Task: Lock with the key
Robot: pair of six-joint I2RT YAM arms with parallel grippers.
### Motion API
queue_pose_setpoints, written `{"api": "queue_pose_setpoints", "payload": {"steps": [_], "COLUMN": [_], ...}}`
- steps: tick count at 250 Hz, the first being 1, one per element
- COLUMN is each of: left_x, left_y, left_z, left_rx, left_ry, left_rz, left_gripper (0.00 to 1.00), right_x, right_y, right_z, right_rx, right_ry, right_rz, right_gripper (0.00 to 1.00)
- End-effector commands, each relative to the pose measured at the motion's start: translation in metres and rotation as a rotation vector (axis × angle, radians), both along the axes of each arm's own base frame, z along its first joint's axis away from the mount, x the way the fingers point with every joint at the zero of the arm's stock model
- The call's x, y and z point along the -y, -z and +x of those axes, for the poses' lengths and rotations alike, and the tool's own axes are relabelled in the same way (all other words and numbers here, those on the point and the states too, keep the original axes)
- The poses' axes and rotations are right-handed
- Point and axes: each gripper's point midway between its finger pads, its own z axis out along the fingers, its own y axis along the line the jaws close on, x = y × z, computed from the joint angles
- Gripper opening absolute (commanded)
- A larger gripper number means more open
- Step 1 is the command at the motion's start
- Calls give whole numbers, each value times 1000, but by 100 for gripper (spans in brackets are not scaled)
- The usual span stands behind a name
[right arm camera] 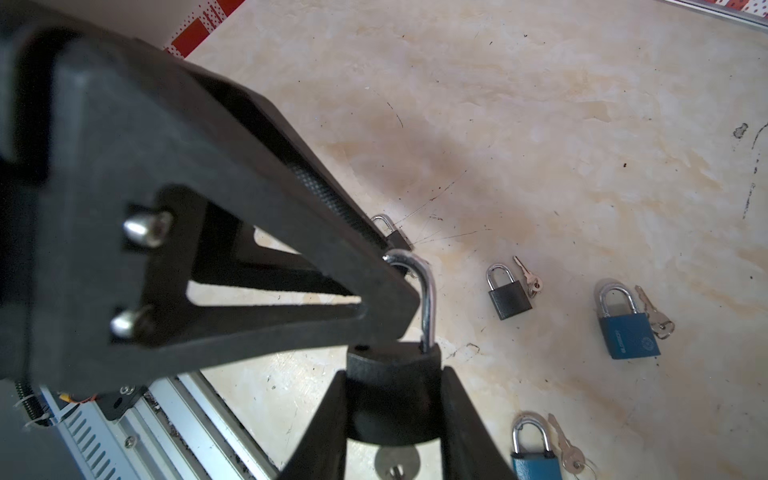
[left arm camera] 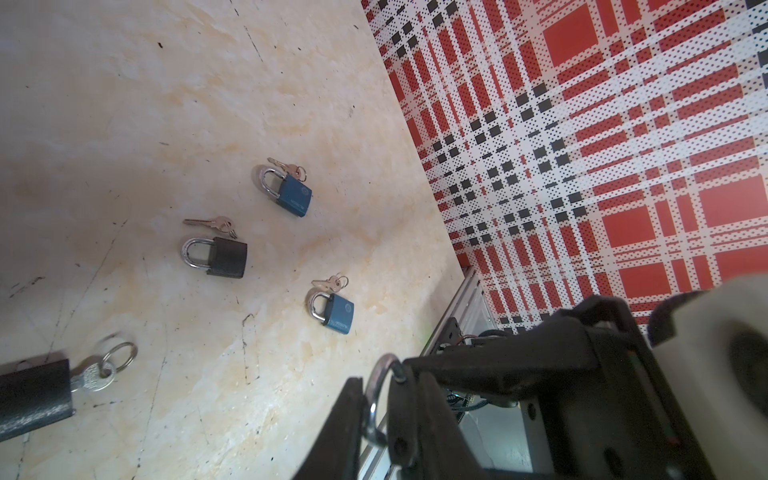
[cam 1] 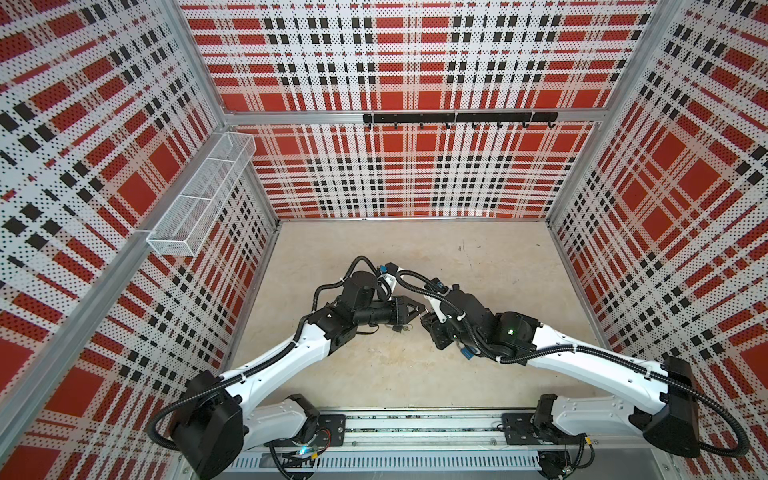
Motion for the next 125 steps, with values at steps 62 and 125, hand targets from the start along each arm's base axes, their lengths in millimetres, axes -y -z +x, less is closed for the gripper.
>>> {"api": "queue_pose_setpoints", "payload": {"steps": [62, 125], "left_x": [9, 6], "left_y": [-7, -7], "left_z": [0, 9], "left_rx": [17, 18], "left_ry": [30, -26], "left_rz": [-21, -22], "left_gripper": [4, 0], "right_x": [-8, 1], "right_y": [-14, -17], "right_z": [5, 11], "right_rx": [30, 43], "right_ry": [5, 52], "right_rz": [67, 118], "right_gripper": [12, 47]}}
